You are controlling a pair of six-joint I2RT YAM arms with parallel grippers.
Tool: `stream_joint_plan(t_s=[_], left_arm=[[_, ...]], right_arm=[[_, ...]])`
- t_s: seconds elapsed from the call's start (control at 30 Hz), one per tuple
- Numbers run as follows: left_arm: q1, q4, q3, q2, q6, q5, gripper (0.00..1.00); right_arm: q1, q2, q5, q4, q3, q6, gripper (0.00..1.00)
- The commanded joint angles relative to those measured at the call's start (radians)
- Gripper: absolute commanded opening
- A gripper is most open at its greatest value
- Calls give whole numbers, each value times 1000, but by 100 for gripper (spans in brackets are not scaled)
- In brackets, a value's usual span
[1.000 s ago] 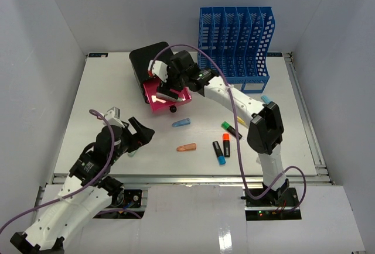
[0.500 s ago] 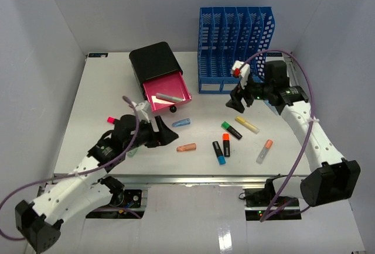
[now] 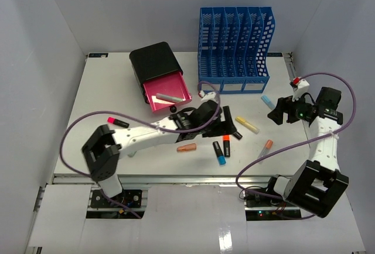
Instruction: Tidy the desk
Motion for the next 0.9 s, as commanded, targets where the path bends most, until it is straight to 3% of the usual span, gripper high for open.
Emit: stream_joint_plan(t_s=[0.0,0.3,0.47,0.53,0.67,0.77,0.87], left_arm=[[-9,-116,328,267,-96,-11,88],[-4,-267,816,614,-162,-61,74],[0,-294,931,729,-188,-102,71],[3,-293,939,730,-189,-115,71],[5,-288,891,651,-149,-177,76],[7,-277,788,528,-70,-256,82],[7,-264,665,383,-11,-322,85]], right_arm=[[-21,-50,-13,1,-42,-15,84],[-50,-97,-9,20,-95,-67,84],[-55,-126,-37,77,-147,-27,83],[-57,-116,-53,93,-148,-49,84],[-57,-41,-79,2,-109,-243,82],[-57,25,-162,-123,-84,-543,80],[-50,45,-209,-212,-82,-702,81]])
